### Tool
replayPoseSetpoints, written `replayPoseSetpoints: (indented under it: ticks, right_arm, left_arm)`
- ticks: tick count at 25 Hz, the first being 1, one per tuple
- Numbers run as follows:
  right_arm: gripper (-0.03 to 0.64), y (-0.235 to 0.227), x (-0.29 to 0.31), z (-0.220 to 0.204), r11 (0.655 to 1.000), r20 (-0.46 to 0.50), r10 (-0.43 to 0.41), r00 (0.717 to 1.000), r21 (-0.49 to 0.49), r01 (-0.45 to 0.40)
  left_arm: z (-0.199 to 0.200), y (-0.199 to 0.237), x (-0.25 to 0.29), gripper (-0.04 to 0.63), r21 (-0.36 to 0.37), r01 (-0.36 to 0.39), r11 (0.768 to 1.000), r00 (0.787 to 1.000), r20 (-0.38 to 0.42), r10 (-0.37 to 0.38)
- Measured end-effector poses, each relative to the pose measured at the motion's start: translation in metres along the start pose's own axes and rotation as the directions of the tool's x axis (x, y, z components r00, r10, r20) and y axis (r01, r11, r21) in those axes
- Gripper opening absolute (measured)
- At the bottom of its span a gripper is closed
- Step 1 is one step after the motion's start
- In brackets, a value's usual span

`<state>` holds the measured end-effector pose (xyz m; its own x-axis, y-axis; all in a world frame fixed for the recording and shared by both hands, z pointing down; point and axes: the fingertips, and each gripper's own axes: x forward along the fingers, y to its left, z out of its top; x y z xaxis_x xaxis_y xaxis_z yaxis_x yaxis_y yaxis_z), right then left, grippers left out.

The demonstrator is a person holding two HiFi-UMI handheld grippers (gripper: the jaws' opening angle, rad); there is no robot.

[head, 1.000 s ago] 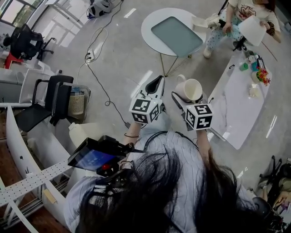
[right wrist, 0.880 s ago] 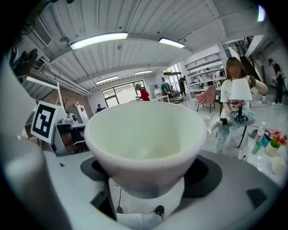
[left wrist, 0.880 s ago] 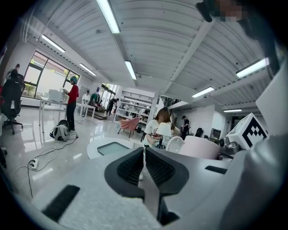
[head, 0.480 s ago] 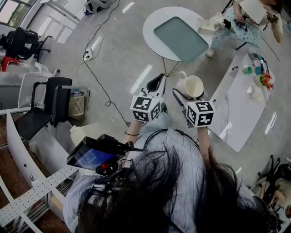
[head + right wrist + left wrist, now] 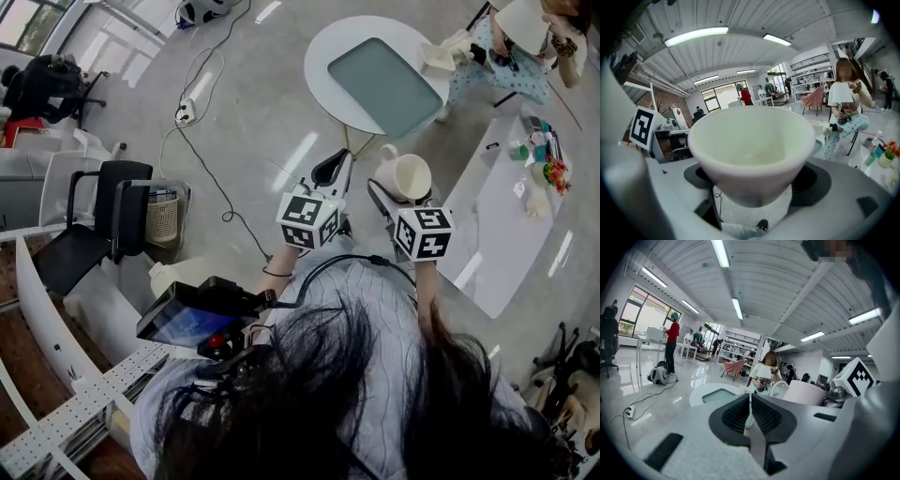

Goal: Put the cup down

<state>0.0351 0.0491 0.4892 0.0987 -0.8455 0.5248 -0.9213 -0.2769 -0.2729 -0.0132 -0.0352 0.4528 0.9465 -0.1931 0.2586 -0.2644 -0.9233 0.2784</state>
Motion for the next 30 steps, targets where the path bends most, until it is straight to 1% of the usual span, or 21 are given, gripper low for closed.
replayPoseSetpoints:
  ticks: [6,11,17,22,30]
  right_arm:
    - [0.440,-0.009,0.002,0.003,1.000,-0.003,-0.012,1.000,-0.001,0.012]
    - [0.440,-0.012,0.002,0.017,1.000,0.017,-0.009,1.000,-0.022,0.009]
    - [0.440,-0.018,0.024,0.031,0.997,0.008,0.030,1.000,-0.067,-0.029]
    - [0.440,-0.033,0.053,0.046,0.991,-0.021,0.070,0.997,-0.115,-0.072]
    - [0.440,-0.055,0.102,0.069,0.980,-0.079,0.132,0.988,-0.142,-0.143]
  left_arm:
    - [-0.002,0.002,0.005,0.020,-0.004,0.000,1.000,1.000,-0.005,0.000]
    - [0.000,0.005,0.004,0.020,-0.021,-0.012,1.000,1.000,0.000,0.012]
    - [-0.015,0.023,0.010,0.020,-0.055,-0.072,0.996,0.997,-0.023,0.071]
    - [-0.010,0.039,0.032,0.020,-0.073,-0.118,0.990,0.993,-0.021,0.117]
    - [0.002,0.070,0.074,0.020,-0.109,-0.194,0.975,0.981,-0.023,0.192]
